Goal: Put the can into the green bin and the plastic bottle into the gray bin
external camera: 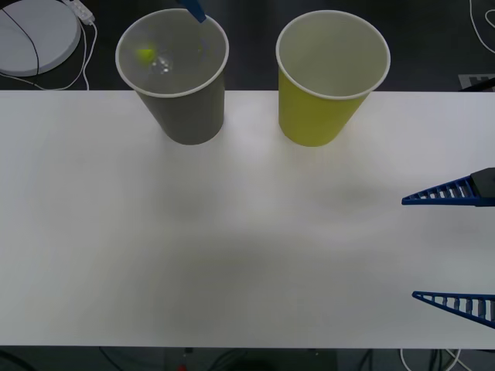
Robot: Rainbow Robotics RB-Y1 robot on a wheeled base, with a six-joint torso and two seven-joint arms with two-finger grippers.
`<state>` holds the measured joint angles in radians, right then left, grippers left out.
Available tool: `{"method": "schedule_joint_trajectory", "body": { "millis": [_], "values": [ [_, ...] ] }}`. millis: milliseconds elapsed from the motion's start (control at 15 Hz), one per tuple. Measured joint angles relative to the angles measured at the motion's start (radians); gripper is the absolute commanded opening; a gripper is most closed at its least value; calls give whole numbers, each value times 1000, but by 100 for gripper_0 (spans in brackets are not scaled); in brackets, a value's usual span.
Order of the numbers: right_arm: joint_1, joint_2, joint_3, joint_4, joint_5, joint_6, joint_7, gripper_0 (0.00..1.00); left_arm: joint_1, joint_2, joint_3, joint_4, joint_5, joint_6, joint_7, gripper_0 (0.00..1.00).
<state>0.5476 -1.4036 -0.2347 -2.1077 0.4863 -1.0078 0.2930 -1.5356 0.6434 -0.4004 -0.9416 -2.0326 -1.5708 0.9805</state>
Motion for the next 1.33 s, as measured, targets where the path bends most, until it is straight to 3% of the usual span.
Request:
{"method": "schedule_joint_trajectory", "body": {
  "millis": [467, 933, 1333],
  "values": [
    [0, 0, 0, 0, 0, 0, 0, 100, 28, 20, 0, -39, 29, 0, -13, 100],
    [0, 0, 0, 0, 0, 0, 0, 100, 207, 157, 13, -337, 95, 0, 8, 100],
    [0, 0, 0, 0, 0, 0, 0, 100, 450, 250, 156, -594, 151, 0, 12, 100]
  ]
}}
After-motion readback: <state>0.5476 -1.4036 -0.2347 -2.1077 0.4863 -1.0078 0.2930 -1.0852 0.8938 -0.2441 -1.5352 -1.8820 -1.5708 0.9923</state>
